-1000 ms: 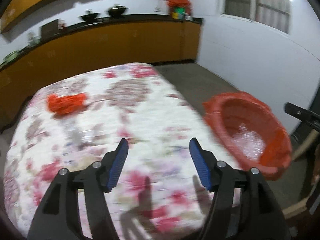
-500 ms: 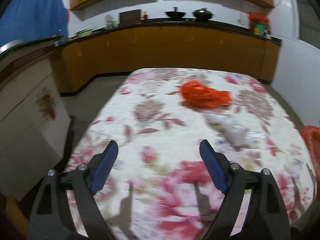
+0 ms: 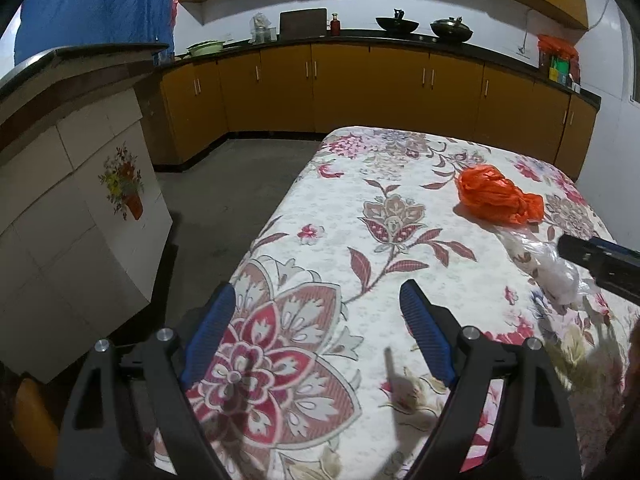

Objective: Collect trash
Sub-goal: 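Move both tools back over the table toward the last bags, then grasp the clear bag with the right tool while the left tool grasps the red bag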

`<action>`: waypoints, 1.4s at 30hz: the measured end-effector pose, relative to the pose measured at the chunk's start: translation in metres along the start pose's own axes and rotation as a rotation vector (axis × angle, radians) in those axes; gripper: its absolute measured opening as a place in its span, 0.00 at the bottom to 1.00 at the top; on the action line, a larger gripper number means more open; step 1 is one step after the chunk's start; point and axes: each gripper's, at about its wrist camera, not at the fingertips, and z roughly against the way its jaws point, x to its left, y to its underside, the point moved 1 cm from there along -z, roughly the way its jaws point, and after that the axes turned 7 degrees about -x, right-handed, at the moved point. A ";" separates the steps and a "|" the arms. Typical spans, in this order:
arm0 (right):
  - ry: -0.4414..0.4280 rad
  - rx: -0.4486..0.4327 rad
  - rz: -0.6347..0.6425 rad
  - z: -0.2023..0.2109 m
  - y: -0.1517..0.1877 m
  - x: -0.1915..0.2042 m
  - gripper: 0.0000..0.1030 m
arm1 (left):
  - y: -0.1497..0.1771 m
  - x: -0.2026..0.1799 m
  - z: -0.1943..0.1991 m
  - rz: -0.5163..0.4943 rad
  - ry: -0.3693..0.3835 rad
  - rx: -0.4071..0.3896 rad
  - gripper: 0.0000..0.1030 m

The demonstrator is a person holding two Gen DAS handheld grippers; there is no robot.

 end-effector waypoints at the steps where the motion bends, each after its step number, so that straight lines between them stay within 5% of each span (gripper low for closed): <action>1: 0.002 0.008 0.015 -0.005 0.000 0.004 0.69 | 0.000 -0.001 0.000 -0.001 0.000 0.000 0.80; 5: 0.006 0.065 0.068 -0.021 0.007 0.011 0.62 | 0.000 -0.001 -0.003 -0.012 0.003 0.002 0.80; 10: 0.015 0.133 0.093 -0.033 0.023 0.008 0.31 | -0.001 -0.006 -0.003 -0.016 0.012 0.005 0.80; 13: 0.010 0.127 0.085 -0.027 0.025 0.002 0.21 | -0.002 -0.013 -0.002 -0.023 0.019 0.005 0.80; 23: 0.019 0.100 0.057 0.012 0.038 -0.039 0.18 | -0.007 -0.046 -0.001 -0.071 0.064 0.002 0.80; 32: 0.125 0.034 -0.077 0.059 0.043 -0.114 0.17 | -0.016 -0.094 -0.008 -0.110 0.156 0.016 0.80; 42: 0.208 -0.009 -0.178 0.097 0.053 -0.174 0.17 | -0.060 -0.167 -0.056 -0.132 0.259 0.042 0.85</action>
